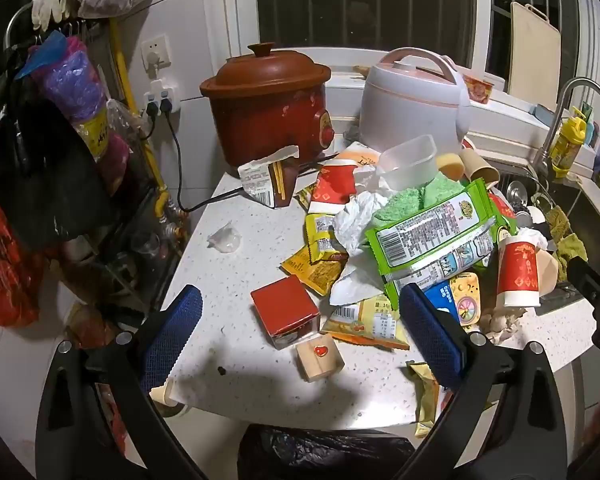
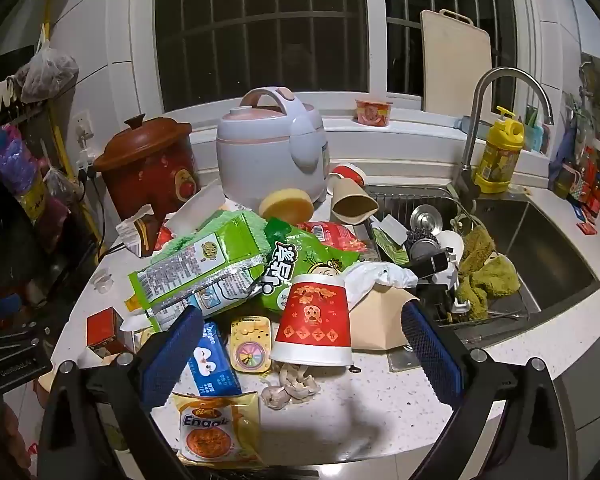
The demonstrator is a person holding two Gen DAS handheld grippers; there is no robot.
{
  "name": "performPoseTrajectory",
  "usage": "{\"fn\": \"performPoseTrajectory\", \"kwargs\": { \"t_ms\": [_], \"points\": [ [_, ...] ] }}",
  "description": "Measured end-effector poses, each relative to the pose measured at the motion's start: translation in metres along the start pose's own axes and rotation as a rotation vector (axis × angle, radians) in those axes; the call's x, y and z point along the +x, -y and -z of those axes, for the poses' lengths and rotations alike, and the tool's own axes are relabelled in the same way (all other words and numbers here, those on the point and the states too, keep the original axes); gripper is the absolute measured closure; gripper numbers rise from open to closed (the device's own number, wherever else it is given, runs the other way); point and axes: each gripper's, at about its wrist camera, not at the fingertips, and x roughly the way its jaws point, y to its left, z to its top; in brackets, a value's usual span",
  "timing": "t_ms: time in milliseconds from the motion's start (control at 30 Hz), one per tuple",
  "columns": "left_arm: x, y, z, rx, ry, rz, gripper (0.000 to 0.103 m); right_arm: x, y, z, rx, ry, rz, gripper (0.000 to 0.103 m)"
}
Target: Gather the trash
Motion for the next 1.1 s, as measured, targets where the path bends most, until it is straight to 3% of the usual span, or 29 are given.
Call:
{"fn": "performPoseTrajectory", "kwargs": {
  "t_ms": [1100],
  "points": [
    [0.0002,0.0000,-0.0001,0.005,-0.012,-0.002,0.007,-0.0035,-0.0025,-0.0012,0.006,-0.006,-0.005,0.005]
  ]
}}
